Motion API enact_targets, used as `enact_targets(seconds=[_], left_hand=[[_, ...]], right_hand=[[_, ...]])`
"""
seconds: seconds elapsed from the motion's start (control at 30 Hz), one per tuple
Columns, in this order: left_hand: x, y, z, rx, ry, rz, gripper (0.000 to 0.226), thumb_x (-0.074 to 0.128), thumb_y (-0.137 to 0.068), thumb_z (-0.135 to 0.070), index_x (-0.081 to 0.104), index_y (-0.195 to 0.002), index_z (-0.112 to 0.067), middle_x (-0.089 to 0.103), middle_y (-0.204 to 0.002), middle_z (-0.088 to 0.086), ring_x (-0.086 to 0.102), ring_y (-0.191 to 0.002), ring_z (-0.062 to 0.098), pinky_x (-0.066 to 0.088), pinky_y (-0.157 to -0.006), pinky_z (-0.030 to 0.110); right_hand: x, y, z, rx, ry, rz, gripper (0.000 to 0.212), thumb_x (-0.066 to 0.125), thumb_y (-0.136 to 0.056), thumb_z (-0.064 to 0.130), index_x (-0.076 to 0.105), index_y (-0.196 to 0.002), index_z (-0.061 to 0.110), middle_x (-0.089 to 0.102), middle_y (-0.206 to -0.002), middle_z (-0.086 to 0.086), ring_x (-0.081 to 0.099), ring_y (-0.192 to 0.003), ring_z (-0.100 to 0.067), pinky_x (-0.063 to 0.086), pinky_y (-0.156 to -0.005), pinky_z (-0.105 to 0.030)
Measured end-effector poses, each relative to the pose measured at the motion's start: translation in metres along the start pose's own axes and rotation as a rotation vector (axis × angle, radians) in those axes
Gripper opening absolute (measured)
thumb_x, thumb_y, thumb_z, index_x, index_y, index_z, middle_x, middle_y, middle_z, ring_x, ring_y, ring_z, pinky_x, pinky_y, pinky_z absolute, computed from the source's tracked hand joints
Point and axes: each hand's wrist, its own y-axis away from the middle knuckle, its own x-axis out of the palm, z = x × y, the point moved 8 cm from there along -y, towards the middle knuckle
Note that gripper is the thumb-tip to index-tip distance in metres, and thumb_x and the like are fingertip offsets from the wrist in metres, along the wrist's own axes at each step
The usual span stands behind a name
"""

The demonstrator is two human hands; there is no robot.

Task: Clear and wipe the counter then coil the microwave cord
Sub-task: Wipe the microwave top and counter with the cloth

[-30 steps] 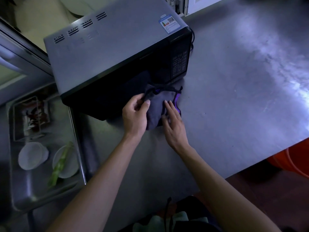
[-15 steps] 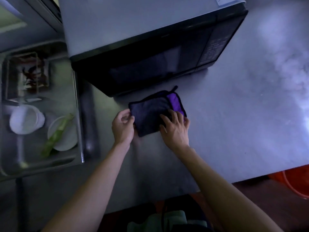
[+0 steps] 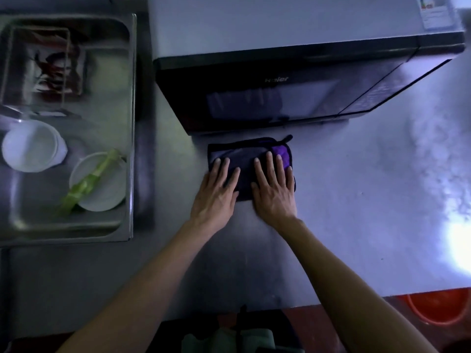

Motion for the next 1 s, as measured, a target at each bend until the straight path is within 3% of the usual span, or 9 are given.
enact_targets(seconds=[0.17,0.27,0.43,0.53,0.73,1.0], left_hand=[[-0.008,0.007,0.045,-0.071,-0.017,-0.033,0.068,0.055,-0.097,-0.029,0.024,-0.156,-0.016,0.013,-0.163,0.019,0.010,-0.151,0.039,0.023,-0.118,0.057],[-0.012,0.009,0.066,-0.106,-0.028,-0.019,0.072,0.052,-0.097,-0.026,0.013,-0.158,-0.023,0.006,-0.163,0.022,0.004,-0.150,0.041,0.015,-0.120,0.058],[-0.015,-0.005,0.088,-0.142,-0.021,0.019,0.083,0.059,-0.092,-0.018,0.008,-0.157,-0.027,-0.008,-0.163,0.022,-0.009,-0.150,0.041,0.004,-0.122,0.054],[-0.014,-0.009,0.094,-0.104,-0.015,0.030,0.088,0.060,-0.088,-0.014,0.007,-0.157,-0.027,-0.011,-0.162,0.023,-0.013,-0.149,0.042,0.003,-0.122,0.054],[-0.024,-0.031,0.109,-0.056,0.015,0.017,0.072,0.051,-0.099,-0.023,0.010,-0.157,-0.028,-0.001,-0.163,0.020,-0.009,-0.150,0.040,0.009,-0.123,0.051],[-0.029,-0.023,0.104,-0.024,0.000,-0.027,0.070,0.048,-0.099,-0.023,0.010,-0.158,-0.024,0.001,-0.162,0.026,-0.007,-0.150,0.043,0.010,-0.123,0.053]], right_hand=[[0.006,-0.022,0.044,-0.063,-0.003,0.024,0.062,0.028,-0.106,0.041,0.003,-0.160,0.025,-0.008,-0.168,-0.006,-0.014,-0.154,-0.026,-0.001,-0.124,-0.052],[0.010,-0.034,0.070,-0.086,-0.027,0.056,0.062,0.027,-0.106,0.040,0.003,-0.161,0.025,-0.010,-0.168,-0.006,-0.016,-0.153,-0.026,-0.001,-0.124,-0.053],[0.009,-0.030,0.096,-0.139,-0.019,0.010,0.059,0.035,-0.106,0.032,0.015,-0.160,0.021,-0.003,-0.168,-0.004,-0.011,-0.154,-0.027,0.002,-0.124,-0.054],[0.015,-0.027,0.101,-0.154,-0.024,0.037,0.058,0.032,-0.107,0.033,0.012,-0.160,0.024,0.001,-0.168,-0.002,-0.009,-0.155,-0.024,0.002,-0.124,-0.052],[0.007,-0.060,0.099,-0.108,-0.010,0.063,0.057,0.031,-0.106,0.035,0.013,-0.160,0.028,0.005,-0.168,0.001,-0.007,-0.155,-0.022,0.001,-0.125,-0.049],[0.004,-0.060,0.096,-0.104,-0.004,0.083,0.057,0.026,-0.106,0.040,0.007,-0.160,0.032,0.002,-0.168,0.002,-0.011,-0.154,-0.020,-0.002,-0.125,-0.048]])
